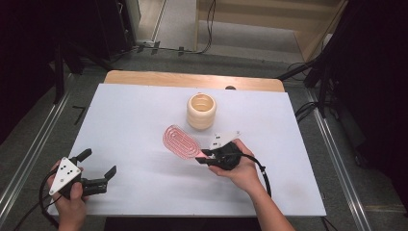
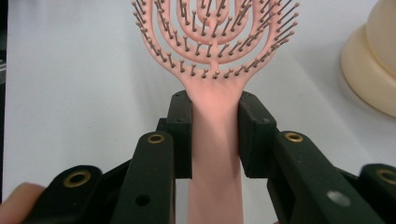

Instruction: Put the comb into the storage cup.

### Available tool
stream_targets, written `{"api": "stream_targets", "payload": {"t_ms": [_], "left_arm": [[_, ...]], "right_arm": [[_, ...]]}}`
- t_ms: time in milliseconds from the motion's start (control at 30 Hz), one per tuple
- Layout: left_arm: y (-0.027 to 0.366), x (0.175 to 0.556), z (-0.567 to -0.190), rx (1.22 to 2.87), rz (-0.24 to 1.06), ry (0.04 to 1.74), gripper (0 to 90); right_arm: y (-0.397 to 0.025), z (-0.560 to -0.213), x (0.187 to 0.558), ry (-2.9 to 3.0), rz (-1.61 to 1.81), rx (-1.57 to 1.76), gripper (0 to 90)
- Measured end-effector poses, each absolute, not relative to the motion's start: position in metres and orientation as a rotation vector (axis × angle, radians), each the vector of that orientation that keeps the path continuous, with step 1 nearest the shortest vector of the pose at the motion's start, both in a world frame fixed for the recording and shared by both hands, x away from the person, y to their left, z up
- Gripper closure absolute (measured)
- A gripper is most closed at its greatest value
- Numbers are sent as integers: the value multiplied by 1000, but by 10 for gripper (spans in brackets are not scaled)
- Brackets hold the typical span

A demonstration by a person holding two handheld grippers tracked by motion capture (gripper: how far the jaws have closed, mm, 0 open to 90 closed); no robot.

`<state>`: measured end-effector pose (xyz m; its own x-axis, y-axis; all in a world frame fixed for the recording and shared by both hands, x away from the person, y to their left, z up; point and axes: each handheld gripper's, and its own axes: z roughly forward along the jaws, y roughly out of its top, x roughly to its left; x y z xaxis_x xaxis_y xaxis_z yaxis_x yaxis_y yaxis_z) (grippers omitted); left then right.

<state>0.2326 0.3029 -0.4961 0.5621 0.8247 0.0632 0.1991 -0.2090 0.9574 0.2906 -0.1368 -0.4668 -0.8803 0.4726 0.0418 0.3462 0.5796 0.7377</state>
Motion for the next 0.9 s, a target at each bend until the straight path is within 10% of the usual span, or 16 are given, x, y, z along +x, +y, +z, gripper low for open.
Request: {"api": "stream_targets", "payload": {"t_ms": [900], "left_arm": [[304,231,-494,1703,709,827,0]], "right_arm": [[-158,-473,270,2435,1388,769,683]]}}
